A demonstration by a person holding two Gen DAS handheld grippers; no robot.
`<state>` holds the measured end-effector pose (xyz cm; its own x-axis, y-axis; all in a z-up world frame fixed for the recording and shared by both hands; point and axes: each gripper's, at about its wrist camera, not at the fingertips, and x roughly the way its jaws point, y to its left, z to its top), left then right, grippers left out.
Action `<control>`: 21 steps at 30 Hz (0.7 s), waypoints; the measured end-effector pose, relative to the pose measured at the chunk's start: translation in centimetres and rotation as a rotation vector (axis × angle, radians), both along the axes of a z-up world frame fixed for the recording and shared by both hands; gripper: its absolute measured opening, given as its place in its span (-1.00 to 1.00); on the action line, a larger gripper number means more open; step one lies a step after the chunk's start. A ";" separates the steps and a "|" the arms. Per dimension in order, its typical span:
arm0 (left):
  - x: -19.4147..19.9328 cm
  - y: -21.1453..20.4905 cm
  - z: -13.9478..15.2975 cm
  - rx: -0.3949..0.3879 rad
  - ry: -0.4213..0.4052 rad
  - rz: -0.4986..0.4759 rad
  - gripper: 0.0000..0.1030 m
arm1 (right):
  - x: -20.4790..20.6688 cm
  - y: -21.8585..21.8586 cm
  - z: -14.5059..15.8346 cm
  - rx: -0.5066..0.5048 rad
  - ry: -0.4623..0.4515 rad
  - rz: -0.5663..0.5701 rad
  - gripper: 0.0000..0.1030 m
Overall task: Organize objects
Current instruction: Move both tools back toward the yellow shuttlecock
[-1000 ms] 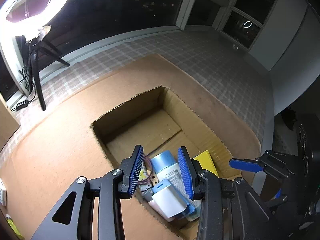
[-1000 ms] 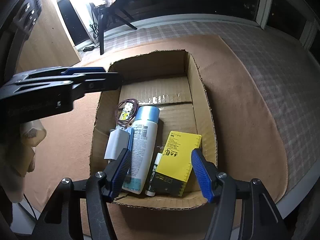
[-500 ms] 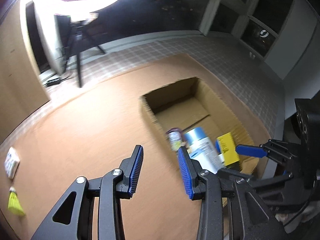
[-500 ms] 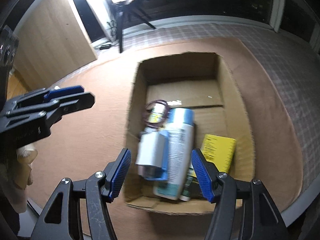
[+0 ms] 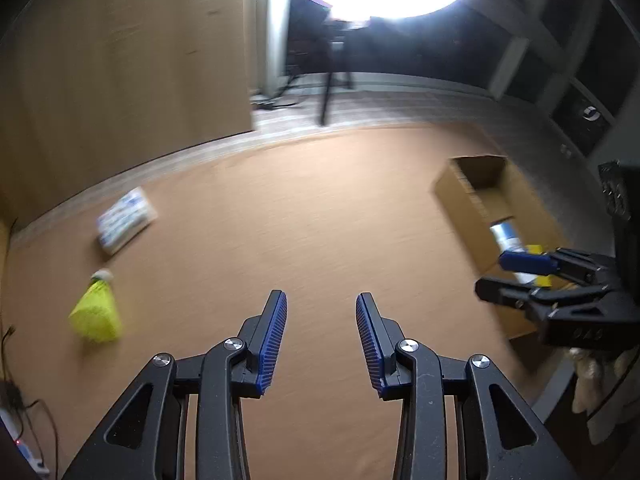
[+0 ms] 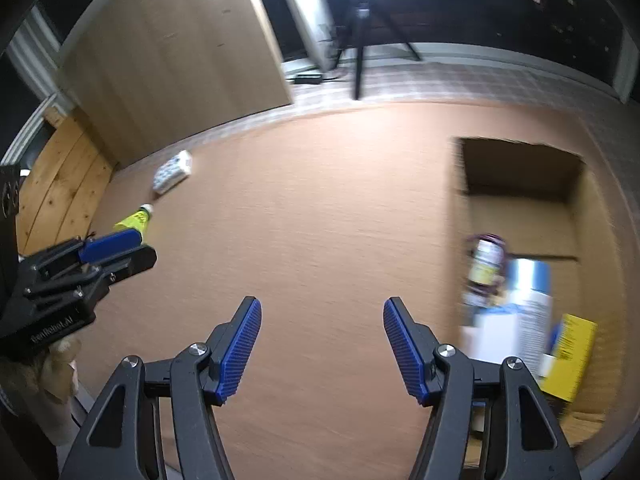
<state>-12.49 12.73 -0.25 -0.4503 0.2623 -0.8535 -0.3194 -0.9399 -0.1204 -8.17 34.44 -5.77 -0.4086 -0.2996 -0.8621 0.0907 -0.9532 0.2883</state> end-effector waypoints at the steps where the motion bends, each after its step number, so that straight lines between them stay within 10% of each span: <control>1: 0.1 -1.5 -0.2 -0.007 -0.001 0.021 -0.24 | -0.5 -1.3 0.0 -0.011 -0.001 0.011 0.16; 21: -1.0 -23.5 -5.8 -0.047 -0.062 0.226 -0.25 | -8.4 -20.8 -1.8 -0.103 -0.053 0.182 0.16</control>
<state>-13.53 -10.77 -6.09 -0.4391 0.1203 -0.8903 -0.0938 -0.9917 -0.0877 -16.60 13.59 -7.59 -0.2952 -0.4516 -0.8420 0.2405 -0.8880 0.3920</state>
